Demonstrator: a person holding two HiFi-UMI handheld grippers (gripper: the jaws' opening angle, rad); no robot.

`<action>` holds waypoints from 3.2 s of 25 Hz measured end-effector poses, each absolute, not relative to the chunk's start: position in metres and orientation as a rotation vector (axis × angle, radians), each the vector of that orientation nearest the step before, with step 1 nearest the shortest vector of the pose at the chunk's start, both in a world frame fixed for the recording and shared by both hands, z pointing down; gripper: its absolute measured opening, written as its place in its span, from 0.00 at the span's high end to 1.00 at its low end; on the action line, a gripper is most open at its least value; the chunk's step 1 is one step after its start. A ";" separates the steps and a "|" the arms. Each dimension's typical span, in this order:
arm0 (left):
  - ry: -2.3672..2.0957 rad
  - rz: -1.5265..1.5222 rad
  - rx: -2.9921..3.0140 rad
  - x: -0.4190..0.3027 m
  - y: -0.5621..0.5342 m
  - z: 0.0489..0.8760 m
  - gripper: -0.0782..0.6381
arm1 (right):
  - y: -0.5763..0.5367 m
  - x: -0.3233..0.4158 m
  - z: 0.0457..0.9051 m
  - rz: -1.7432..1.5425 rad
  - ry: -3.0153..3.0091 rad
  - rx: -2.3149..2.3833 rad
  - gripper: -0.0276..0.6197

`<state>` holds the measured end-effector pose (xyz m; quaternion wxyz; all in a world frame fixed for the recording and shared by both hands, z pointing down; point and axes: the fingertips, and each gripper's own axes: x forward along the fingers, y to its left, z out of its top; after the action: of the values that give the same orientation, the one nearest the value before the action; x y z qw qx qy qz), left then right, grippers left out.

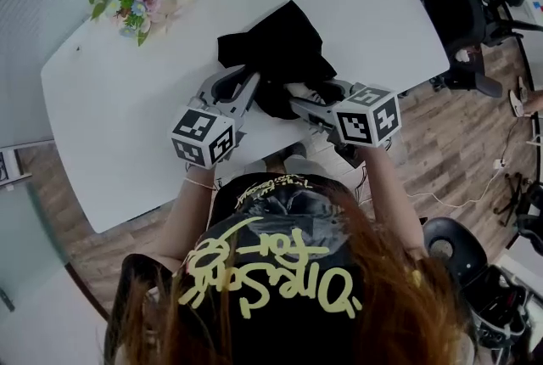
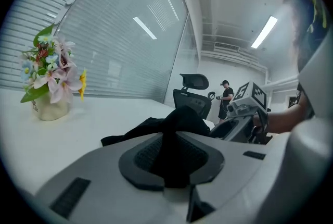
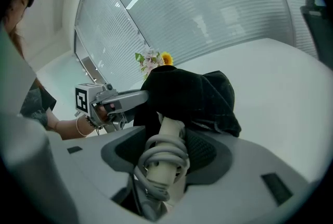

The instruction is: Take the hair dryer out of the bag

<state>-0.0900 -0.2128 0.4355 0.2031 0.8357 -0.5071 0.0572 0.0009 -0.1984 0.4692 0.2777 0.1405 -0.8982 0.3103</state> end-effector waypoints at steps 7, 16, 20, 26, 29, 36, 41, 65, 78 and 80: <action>-1.516 0.186 2.276 -0.096 -0.217 0.437 0.79 | -0.193 0.015 0.470 0.800 -2.431 0.304 0.58; -1.559 0.188 2.216 -0.095 -0.215 0.440 0.80 | -0.187 0.026 0.480 0.716 -2.480 0.240 0.58; -1.571 0.195 2.214 -0.094 -0.215 0.439 0.80 | -0.185 0.026 0.486 0.674 -2.474 0.231 0.58; -1.584 0.197 2.208 -0.094 -0.216 0.440 0.81 | -0.181 0.024 0.487 0.583 -2.496 0.257 0.58; -1.579 0.197 2.216 -0.093 -0.217 0.440 0.81 | -0.184 0.022 0.479 0.454 -2.518 0.327 0.58; -1.558 0.186 2.232 -0.094 -0.219 0.440 0.82 | -0.192 0.005 0.478 0.425 -2.435 0.290 0.58; -1.523 0.182 2.257 -0.093 -0.220 0.440 0.82 | -0.195 -0.001 0.484 0.434 -2.316 0.293 0.58; -1.361 0.140 2.358 -0.093 -0.227 0.442 0.83 | -0.195 -0.007 0.516 0.345 -2.018 0.274 0.65; -1.386 0.222 2.400 -0.090 -0.229 0.438 0.79 | -0.195 0.003 0.507 0.387 -2.091 0.267 0.66; -1.397 0.238 2.399 -0.090 -0.228 0.437 0.77 | -0.195 0.007 0.504 0.381 -2.098 0.259 0.66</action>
<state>-0.0900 -0.2280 0.4374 0.1765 0.8475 -0.4935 0.0840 0.0067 -0.1946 0.5043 0.4766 0.1060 -0.8586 0.1561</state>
